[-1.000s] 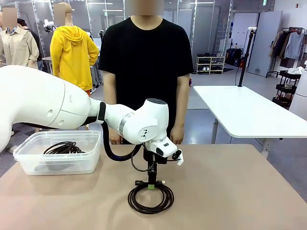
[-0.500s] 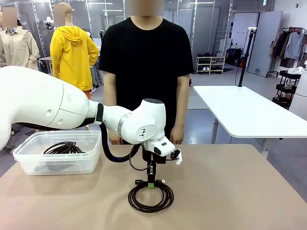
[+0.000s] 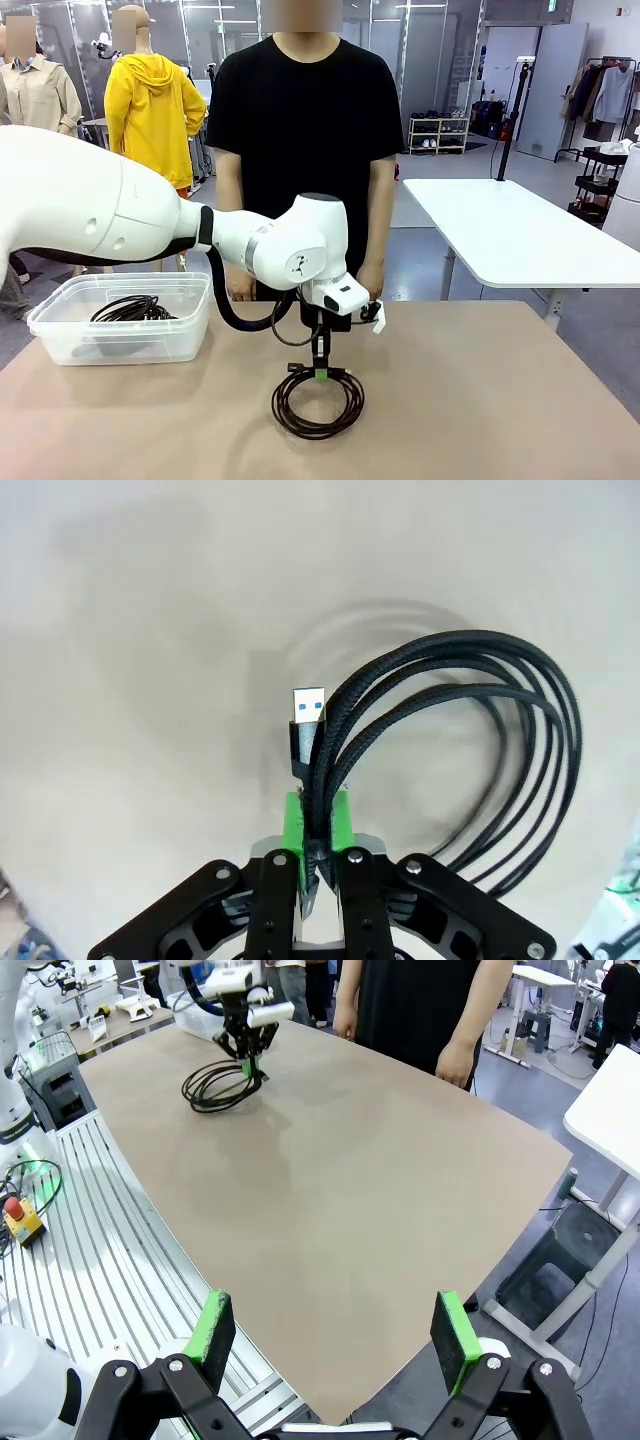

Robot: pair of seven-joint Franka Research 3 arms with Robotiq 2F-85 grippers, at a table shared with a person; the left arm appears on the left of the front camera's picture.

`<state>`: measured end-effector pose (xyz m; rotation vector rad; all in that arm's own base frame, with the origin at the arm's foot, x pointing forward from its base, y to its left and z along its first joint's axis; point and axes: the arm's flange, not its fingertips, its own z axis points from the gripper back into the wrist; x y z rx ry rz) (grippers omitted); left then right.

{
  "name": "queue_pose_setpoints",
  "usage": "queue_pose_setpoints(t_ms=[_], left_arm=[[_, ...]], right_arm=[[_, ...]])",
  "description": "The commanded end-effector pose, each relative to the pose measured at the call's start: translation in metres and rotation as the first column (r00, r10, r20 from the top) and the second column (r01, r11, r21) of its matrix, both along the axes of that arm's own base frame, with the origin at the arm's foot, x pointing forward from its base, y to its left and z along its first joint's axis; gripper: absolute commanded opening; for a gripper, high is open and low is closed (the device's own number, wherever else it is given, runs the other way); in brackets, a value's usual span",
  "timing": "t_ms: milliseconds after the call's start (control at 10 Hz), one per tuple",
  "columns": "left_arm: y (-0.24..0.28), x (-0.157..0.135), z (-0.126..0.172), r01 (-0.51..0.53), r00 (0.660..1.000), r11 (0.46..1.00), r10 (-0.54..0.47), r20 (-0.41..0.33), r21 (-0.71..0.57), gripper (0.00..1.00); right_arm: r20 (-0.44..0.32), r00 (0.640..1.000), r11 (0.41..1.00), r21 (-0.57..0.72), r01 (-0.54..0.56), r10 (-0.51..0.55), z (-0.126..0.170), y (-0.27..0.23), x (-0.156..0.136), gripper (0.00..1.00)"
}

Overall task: Organize and store the cables.
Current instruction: Place the USB Extension Cable into the Organizing box.

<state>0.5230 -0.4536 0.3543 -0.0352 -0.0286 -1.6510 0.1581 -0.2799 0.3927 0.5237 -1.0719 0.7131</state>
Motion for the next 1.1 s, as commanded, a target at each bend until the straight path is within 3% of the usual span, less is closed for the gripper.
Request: queue_pose_setpoints(t_ms=[0, 200, 400, 1000], left_arm=[[0.022, -0.012, 0.074, 0.056, 0.998, 0.997, -0.055, 0.023, -0.049, 0.00], [0.035, -0.013, 0.139, 0.107, 0.994, 0.994, -0.108, 0.033, 0.011, 0.00], [0.049, -0.008, 0.170, 0.102, 0.993, 0.995, -0.102, 0.064, 0.004, 0.00], [0.050, -0.012, 0.184, 0.097, 0.991, 0.995, -0.097, 0.092, 0.009, 0.00]], right_arm=[[0.018, 1.000, 1.000, -0.006, -0.004, 0.004, 0.002, -0.001, -0.001, 1.00], [0.018, 1.000, 1.000, -0.006, -0.004, 0.004, 0.002, -0.001, -0.001, 1.00], [0.018, 1.000, 1.000, -0.006, -0.004, 0.004, 0.002, -0.001, -0.001, 1.00], [0.018, 1.000, 1.000, -0.006, -0.004, 0.004, 0.002, -0.001, -0.001, 1.00]])
